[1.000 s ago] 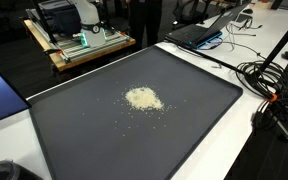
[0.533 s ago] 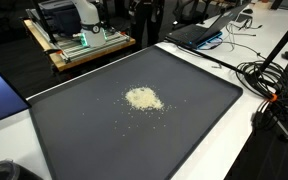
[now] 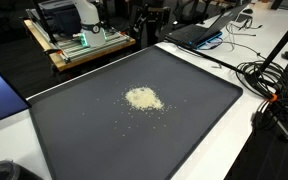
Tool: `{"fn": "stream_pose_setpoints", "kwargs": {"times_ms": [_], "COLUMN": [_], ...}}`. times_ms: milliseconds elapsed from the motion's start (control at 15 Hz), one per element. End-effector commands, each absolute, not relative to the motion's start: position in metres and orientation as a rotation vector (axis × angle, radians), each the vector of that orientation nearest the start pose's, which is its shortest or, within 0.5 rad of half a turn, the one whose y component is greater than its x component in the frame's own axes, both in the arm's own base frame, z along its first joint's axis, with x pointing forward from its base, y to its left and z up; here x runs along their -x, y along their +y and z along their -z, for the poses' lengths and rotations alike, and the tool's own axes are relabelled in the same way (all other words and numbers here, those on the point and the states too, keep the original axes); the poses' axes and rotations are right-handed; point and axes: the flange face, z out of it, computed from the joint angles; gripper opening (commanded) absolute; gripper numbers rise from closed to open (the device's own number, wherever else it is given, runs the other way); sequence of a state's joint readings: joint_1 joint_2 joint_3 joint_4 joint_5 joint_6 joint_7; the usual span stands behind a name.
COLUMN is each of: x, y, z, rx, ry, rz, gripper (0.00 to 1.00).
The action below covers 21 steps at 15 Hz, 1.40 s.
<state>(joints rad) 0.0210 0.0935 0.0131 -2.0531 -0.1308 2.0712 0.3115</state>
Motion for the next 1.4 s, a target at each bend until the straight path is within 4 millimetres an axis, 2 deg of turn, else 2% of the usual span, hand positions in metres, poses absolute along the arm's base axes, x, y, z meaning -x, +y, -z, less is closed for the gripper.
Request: {"fn": "stream_pose_setpoints", "kwargs": {"times_ms": [0,133,267,533,600,667,733,933,1333], "x": [-0.559,-0.558,-0.570,-0.581,-0.584,-0.584,-0.587,-0.588,-0.592], "y": [0.012,0.012,0.007,-0.001,-0.002,-0.003,-0.005,-0.013,-0.030], "z": [-0.389,-0.390,-0.376,-0.331,-0.318,-0.303,-0.291,-0.252,-0.195], "rx": [3.244,3.244,3.219,3.221,3.201,3.225,3.212,3.190,3.212], "ry": [0.342,0.342,0.367,0.337,0.404,0.326,0.337,0.348,0.372], "rz": [-0.086,-0.082,-0.028,0.109,0.112,0.149,0.170,0.170,0.086], "gripper": [1.00,1.00,1.00,1.00,1.00,1.00,1.00,1.00,1.00]}}
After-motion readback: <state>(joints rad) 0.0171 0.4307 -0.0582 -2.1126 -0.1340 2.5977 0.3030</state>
